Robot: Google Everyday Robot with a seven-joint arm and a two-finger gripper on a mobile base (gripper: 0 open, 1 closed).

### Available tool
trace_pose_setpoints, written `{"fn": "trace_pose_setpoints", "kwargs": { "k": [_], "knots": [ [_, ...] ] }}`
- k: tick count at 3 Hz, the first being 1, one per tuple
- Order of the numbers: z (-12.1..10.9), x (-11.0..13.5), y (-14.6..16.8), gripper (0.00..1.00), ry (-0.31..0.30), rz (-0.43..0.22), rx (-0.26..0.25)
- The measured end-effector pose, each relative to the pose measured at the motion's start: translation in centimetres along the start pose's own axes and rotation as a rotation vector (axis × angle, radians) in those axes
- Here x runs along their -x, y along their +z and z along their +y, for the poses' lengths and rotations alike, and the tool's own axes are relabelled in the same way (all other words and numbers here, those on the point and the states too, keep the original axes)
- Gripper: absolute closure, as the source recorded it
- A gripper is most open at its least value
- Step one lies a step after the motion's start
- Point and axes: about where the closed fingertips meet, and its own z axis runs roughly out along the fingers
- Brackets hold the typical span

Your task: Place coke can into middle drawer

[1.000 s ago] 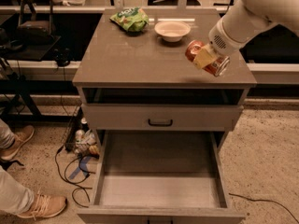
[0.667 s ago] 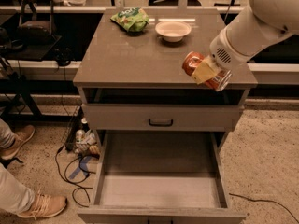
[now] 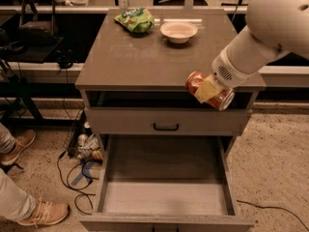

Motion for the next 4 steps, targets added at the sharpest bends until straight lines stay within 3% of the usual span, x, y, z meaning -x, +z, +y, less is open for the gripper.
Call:
{"fn": "trace_pose_setpoints", "kwargs": {
  "k": [2, 3, 4],
  "knots": [
    [7.3, -5.0, 12.0, 1.0, 0.056, 0.122, 0.23],
    [7.3, -5.0, 12.0, 1.0, 0.056, 0.122, 0.23],
    [7.9, -5.1, 14.3, 1.0, 0.099, 0.147, 0.245]
  ]
}}
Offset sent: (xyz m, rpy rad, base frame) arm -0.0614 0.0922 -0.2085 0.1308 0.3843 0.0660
